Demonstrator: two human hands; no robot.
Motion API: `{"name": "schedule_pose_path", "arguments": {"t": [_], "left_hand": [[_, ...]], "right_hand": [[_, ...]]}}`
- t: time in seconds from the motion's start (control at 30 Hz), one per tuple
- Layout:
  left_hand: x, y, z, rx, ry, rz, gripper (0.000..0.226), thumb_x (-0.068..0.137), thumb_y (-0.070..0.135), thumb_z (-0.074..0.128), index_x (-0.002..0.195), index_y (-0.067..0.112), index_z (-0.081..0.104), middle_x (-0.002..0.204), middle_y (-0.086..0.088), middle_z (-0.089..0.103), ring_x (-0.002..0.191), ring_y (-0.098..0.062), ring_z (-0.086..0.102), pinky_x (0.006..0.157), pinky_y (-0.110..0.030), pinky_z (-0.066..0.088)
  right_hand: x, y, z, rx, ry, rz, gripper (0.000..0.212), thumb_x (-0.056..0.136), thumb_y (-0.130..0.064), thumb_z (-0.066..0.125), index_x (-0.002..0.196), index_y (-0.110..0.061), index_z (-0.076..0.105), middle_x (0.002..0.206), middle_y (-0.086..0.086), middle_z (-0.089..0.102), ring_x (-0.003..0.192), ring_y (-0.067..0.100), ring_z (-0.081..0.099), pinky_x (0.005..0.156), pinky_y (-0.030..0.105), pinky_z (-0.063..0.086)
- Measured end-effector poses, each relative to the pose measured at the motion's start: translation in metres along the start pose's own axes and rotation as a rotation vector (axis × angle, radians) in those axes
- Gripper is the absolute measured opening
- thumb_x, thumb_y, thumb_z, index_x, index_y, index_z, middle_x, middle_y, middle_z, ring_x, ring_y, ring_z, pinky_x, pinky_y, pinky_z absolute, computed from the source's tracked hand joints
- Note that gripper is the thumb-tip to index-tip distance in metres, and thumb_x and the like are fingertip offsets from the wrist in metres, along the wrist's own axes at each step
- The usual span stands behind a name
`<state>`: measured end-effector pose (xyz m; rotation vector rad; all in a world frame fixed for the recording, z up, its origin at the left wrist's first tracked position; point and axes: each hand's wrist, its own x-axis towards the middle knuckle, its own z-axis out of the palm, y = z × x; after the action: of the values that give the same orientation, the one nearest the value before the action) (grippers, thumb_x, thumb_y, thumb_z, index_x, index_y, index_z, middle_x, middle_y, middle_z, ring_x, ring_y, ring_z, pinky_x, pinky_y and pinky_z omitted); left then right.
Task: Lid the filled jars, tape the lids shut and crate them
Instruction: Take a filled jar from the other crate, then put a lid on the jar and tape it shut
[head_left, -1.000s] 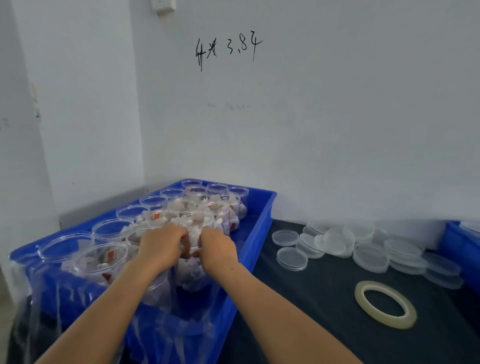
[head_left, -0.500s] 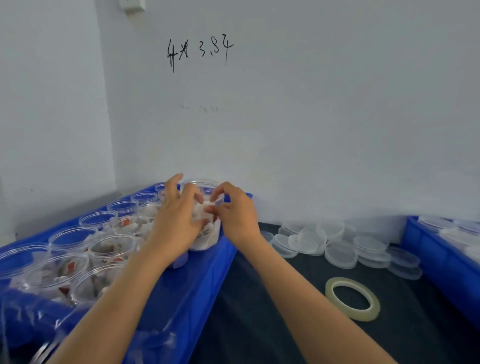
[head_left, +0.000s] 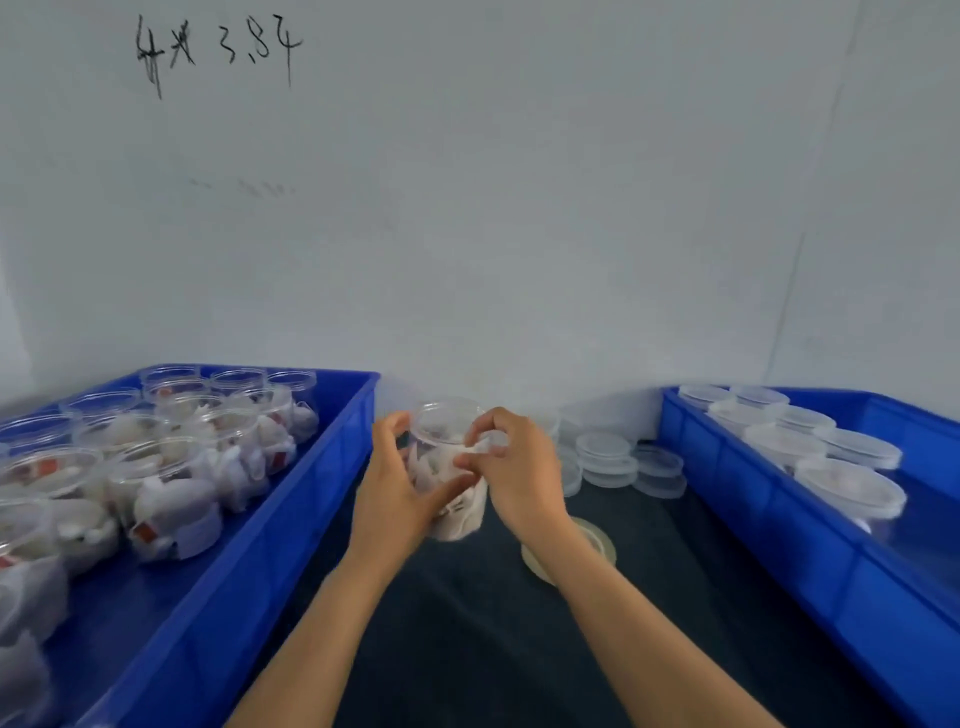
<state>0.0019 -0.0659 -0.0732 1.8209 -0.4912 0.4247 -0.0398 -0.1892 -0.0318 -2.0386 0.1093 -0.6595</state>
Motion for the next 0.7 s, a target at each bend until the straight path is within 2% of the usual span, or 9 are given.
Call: {"name": "schedule_pose_path", "arguments": {"t": [0.1, 0.13, 0.2, 0.3, 0.37, 0.43, 0.57, 0.63, 0.7], "left_hand": [[-0.008, -0.028, 0.027, -0.028, -0.077, -0.083, 0.078, 0.063, 0.030, 0.089, 0.120, 0.028, 0.036, 0.109, 0.016, 0.056, 0.092, 0.010, 0.059, 0.071, -0.011, 0.050], [-0.011, -0.038, 0.034, -0.030, -0.118, -0.123, 0.077, 0.062, 0.027, 0.091, 0.116, 0.030, 0.037, 0.106, 0.020, 0.054, 0.088, 0.013, 0.058, 0.065, -0.009, 0.047], [-0.014, -0.058, 0.043, -0.018, -0.214, -0.187, 0.079, 0.060, 0.024, 0.092, 0.114, 0.033, 0.035, 0.107, 0.019, 0.054, 0.091, 0.007, 0.058, 0.064, -0.011, 0.044], [-0.016, -0.082, 0.053, 0.039, -0.308, -0.192, 0.091, 0.058, 0.026, 0.093, 0.120, 0.032, 0.026, 0.110, 0.018, 0.049, 0.095, 0.000, 0.055, 0.072, -0.011, 0.042], [-0.015, -0.090, 0.057, 0.035, -0.298, -0.185, 0.095, 0.057, 0.027, 0.094, 0.123, 0.031, 0.025, 0.114, 0.015, 0.050, 0.102, -0.005, 0.056, 0.081, -0.018, 0.047], [-0.015, -0.093, 0.059, 0.025, -0.277, -0.189, 0.096, 0.055, 0.027, 0.094, 0.123, 0.030, 0.027, 0.117, 0.012, 0.053, 0.105, -0.009, 0.059, 0.088, -0.027, 0.050], [-0.015, -0.096, 0.055, -0.077, -0.173, -0.203, 0.092, 0.050, 0.026, 0.096, 0.117, 0.037, 0.033, 0.110, 0.016, 0.059, 0.094, 0.003, 0.062, 0.072, -0.014, 0.051], [-0.015, -0.095, 0.054, -0.104, -0.118, -0.200, 0.087, 0.051, 0.025, 0.095, 0.110, 0.041, 0.034, 0.110, 0.019, 0.055, 0.093, 0.003, 0.060, 0.066, -0.012, 0.048], [-0.014, -0.097, 0.055, -0.113, -0.080, -0.193, 0.085, 0.052, 0.022, 0.095, 0.109, 0.040, 0.035, 0.112, 0.014, 0.055, 0.095, -0.003, 0.060, 0.071, -0.015, 0.047]], "right_hand": [[-0.006, 0.032, -0.001, -0.012, 0.026, 0.074, 0.028, 0.075, -0.015, 0.077, 0.070, -0.031, 0.055, 0.088, -0.004, 0.065, 0.077, 0.014, 0.062, 0.066, 0.030, 0.050], [-0.007, 0.041, -0.001, -0.004, 0.037, 0.107, 0.027, 0.075, -0.016, 0.078, 0.069, -0.031, 0.056, 0.083, -0.006, 0.065, 0.070, 0.011, 0.060, 0.061, 0.026, 0.047], [-0.008, 0.058, -0.001, 0.013, 0.045, 0.148, 0.026, 0.074, -0.016, 0.079, 0.069, -0.030, 0.057, 0.080, -0.006, 0.065, 0.066, 0.009, 0.058, 0.062, 0.027, 0.049], [-0.006, 0.075, -0.001, 0.054, 0.042, 0.131, 0.027, 0.074, -0.013, 0.078, 0.069, -0.031, 0.059, 0.091, -0.009, 0.065, 0.079, 0.007, 0.064, 0.071, 0.026, 0.051], [-0.004, 0.081, 0.001, 0.054, 0.035, 0.099, 0.028, 0.074, -0.015, 0.079, 0.069, -0.035, 0.059, 0.096, -0.015, 0.063, 0.083, 0.001, 0.063, 0.067, 0.014, 0.044], [0.000, 0.085, 0.004, 0.028, -0.002, 0.055, 0.028, 0.076, -0.020, 0.079, 0.072, -0.039, 0.058, 0.100, -0.019, 0.059, 0.087, 0.000, 0.061, 0.070, 0.015, 0.045], [0.013, 0.094, 0.010, 0.270, -0.057, -0.027, 0.013, 0.094, -0.026, 0.060, 0.092, -0.039, 0.060, 0.104, -0.005, 0.062, 0.087, 0.011, 0.063, 0.079, 0.028, 0.051], [0.029, 0.105, 0.014, 0.400, 0.039, 0.030, 0.012, 0.100, -0.021, 0.050, 0.105, -0.031, 0.056, 0.108, 0.004, 0.062, 0.091, 0.019, 0.063, 0.080, 0.028, 0.051], [0.048, 0.120, 0.021, 0.354, 0.092, 0.133, 0.019, 0.098, -0.013, 0.052, 0.113, -0.025, 0.049, 0.115, 0.006, 0.058, 0.097, 0.017, 0.061, 0.077, 0.022, 0.048]]}}
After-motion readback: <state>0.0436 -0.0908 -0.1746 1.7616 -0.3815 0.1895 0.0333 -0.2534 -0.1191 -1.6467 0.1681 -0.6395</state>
